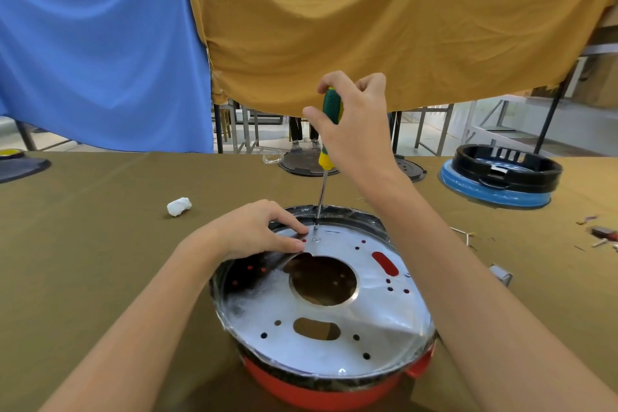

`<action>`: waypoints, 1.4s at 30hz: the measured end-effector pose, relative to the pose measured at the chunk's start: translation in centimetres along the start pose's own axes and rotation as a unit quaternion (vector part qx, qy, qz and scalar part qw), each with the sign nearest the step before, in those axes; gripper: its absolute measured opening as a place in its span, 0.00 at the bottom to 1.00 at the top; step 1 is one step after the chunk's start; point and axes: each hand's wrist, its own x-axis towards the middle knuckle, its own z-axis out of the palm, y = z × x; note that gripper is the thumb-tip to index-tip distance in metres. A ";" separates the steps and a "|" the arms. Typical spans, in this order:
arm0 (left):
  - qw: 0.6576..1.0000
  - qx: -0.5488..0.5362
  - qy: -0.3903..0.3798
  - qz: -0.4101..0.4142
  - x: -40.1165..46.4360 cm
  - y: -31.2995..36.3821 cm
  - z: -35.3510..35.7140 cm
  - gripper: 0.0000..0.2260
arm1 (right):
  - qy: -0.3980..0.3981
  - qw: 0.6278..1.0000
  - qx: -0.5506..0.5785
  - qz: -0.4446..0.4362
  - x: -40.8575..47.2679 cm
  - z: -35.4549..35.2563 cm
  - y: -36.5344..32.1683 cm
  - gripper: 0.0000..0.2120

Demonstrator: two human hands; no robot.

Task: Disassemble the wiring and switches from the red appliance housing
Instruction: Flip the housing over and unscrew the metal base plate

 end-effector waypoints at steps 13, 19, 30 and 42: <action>1.000 0.002 -0.002 -0.002 -0.1 0.3 -0.1 0.12 | -0.016 1.000 0.009 -0.006 -0.2 0.0 -0.2 0.13; 1.000 0.003 0.000 -0.008 -0.2 0.2 -0.1 0.12 | -0.027 0.999 0.024 0.008 0.2 -0.2 -0.3 0.19; 1.000 0.000 -0.001 -0.003 0.0 0.0 0.0 0.12 | -0.020 0.999 0.033 0.003 0.1 -0.1 -0.2 0.18; 1.000 0.004 0.000 0.000 0.0 -0.1 0.0 0.12 | -0.001 1.000 0.024 -0.001 0.0 -0.1 -0.2 0.16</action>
